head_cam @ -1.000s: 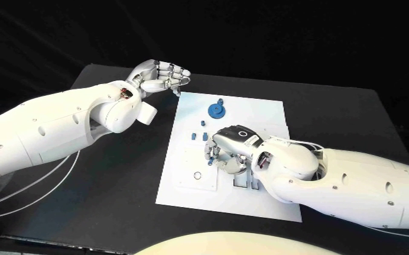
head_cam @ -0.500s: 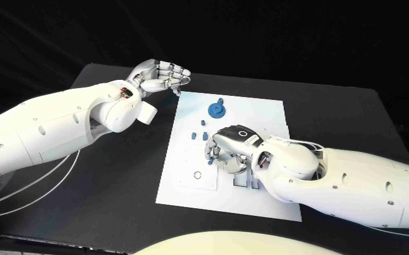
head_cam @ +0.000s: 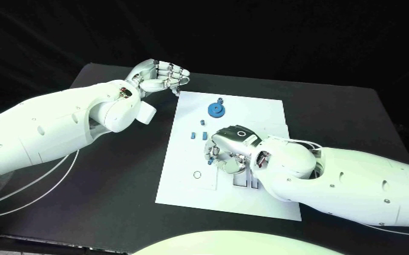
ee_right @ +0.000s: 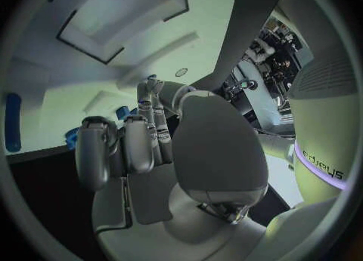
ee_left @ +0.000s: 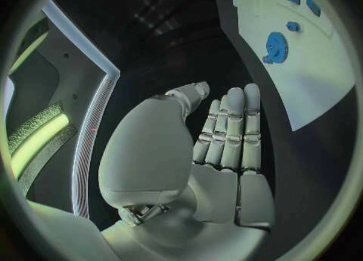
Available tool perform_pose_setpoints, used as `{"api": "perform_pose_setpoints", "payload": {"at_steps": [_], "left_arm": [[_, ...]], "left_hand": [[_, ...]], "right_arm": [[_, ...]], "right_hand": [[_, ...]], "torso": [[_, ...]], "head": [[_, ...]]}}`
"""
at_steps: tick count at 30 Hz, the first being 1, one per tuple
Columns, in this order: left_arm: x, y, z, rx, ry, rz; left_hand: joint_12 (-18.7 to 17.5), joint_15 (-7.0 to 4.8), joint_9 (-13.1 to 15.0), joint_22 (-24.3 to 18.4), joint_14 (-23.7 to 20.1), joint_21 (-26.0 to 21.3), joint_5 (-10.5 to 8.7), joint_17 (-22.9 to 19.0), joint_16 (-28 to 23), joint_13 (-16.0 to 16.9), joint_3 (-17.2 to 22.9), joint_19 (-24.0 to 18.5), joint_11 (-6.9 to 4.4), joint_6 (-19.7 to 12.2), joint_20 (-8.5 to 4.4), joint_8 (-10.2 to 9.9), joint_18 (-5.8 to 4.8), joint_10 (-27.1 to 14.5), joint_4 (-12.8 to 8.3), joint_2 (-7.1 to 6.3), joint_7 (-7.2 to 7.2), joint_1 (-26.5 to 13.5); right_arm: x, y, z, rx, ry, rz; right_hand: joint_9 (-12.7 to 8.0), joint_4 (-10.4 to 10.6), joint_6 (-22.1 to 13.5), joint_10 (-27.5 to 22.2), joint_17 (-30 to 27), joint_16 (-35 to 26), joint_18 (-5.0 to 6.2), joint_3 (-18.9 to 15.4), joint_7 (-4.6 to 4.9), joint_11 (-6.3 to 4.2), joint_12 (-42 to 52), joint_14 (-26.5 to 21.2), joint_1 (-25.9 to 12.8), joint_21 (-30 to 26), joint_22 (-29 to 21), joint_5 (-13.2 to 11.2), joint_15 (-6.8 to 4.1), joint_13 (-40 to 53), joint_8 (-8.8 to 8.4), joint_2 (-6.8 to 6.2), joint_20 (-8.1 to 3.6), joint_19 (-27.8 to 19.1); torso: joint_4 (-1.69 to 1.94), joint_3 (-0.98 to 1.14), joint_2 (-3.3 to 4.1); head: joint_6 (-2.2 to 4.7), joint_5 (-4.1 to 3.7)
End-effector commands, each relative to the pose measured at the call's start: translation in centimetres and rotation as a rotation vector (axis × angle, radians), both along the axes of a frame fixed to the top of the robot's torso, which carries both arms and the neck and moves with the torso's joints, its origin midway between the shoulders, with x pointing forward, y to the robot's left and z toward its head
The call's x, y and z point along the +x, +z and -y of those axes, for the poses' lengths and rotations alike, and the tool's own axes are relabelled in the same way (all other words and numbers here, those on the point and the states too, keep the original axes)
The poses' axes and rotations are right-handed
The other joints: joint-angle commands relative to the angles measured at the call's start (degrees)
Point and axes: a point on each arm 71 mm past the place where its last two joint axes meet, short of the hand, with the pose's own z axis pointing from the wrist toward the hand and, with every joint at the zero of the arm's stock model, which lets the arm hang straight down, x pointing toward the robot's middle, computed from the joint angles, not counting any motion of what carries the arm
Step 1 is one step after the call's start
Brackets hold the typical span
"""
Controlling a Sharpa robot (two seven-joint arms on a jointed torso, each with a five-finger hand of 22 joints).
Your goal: Assemble the parts on the task board
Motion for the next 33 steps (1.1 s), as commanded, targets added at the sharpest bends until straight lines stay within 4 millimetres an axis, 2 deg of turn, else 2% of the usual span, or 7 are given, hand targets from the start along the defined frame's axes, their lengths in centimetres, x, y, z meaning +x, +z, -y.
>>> {"api": "perform_pose_setpoints", "payload": {"at_steps": [1,10,15,17,21,33], "left_arm": [[-0.06,0.08,0.25,0.003,-0.021,0.004],[-0.09,0.09,0.22,0.004,-0.021,0.004],[-0.08,0.06,0.25,0.005,-0.023,0.001],[-0.07,0.05,0.29,0.006,-0.024,-0.001],[-0.07,0.03,0.32,0.006,-0.026,-0.003],[-0.05,0.00,0.22,0.008,-0.025,-0.006]], "left_hand": [[0.39,0.06,-0.01,0.04,-0.38,-0.23,0.14,-0.03,0.23,-0.06,0.08,-0.22,0.13,-0.31,0.07,-0.19,0.76,-0.36,-0.27,0.03,1.42,0.36],[0.39,0.06,-0.01,0.04,-0.38,-0.23,0.14,-0.03,0.23,-0.06,0.08,-0.22,0.13,-0.31,0.07,-0.19,0.76,-0.36,-0.27,0.03,1.42,0.36],[0.48,0.08,-0.01,0.06,-0.43,-0.22,0.14,-0.05,0.28,-0.06,0.02,-0.24,0.15,-0.42,0.10,-0.21,0.76,-0.55,-0.25,0.08,1.44,0.31],[0.49,0.09,-0.02,0.07,-0.43,-0.22,0.13,-0.05,0.31,-0.07,-0.01,-0.24,0.16,-0.47,0.10,-0.23,0.77,-0.61,-0.24,0.08,1.45,0.28],[0.49,0.09,-0.02,0.07,-0.43,-0.22,0.13,-0.05,0.31,-0.07,-0.01,-0.24,0.16,-0.47,0.10,-0.23,0.77,-0.61,-0.24,0.08,1.45,0.28],[0.50,0.11,-0.03,0.08,-0.43,-0.21,0.12,-0.05,0.34,-0.08,-0.02,-0.23,0.18,-0.53,0.10,-0.25,0.78,-0.69,-0.25,0.08,1.46,0.27]], "right_arm": [[-0.04,-0.36,0.01,-0.035,0.008,-0.004],[-0.09,-0.62,-0.13,-0.037,0.015,-0.012],[-0.09,-0.76,-0.19,-0.036,0.019,-0.023],[-0.14,-0.84,-0.28,-0.037,0.024,-0.033],[-0.24,-0.91,-0.29,-0.038,0.029,-0.043],[-0.16,-0.98,-0.01,-0.032,0.021,-0.044]], "right_hand": [[-0.02,-0.25,0.11,0.57,-0.02,0.42,-0.56,-0.12,0.33,-0.59,0.22,2.48,-0.45,0.06,9.11,0.28,-0.17,0.08,0.18,0.52,-0.18,0.33],[0.35,-0.16,0.10,0.45,-0.08,0.56,-0.55,-0.73,0.26,-0.57,-0.16,2.46,-1.60,0.00,9.15,0.10,-0.10,0.19,0.25,0.38,-0.09,0.28],[0.63,0.64,-0.58,-0.03,-0.09,0.88,-0.52,-2.48,0.06,-0.45,-0.96,2.43,-3.97,-0.21,9.14,0.72,0.05,0.30,-0.22,-0.43,0.09,0.18],[0.44,1.65,-1.58,-0.69,-0.21,0.99,-0.49,-3.26,0.29,-0.16,-1.59,2.38,-5.59,-0.42,9.09,-0.60,0.26,0.25,-1.08,-1.30,0.25,0.10],[0.21,2.53,-2.62,-1.73,-0.43,1.04,-0.30,-3.70,0.75,0.29,-1.99,2.30,-6.68,-1.29,8.65,-0.59,0.61,0.08,-2.00,-2.09,0.52,-0.33],[0.09,2.92,-3.15,-2.70,-0.99,0.75,-0.11,-3.82,0.99,0.58,-2.08,2.11,-6.91,-2.14,8.22,-0.47,0.85,-0.11,-2.59,-2.50,0.74,-0.75]], "torso": [[-0.01,0.01,0.07],[-0.04,0.02,0.05],[-0.02,0.04,0.08],[-0.09,0.05,0.06],[-0.11,0.07,0.05],[0.00,0.03,-0.02]], "head": [[0.00,0.02],[-0.19,0.04],[-0.27,0.04],[-0.24,0.12],[-0.35,0.12],[-0.29,0.03]]}}
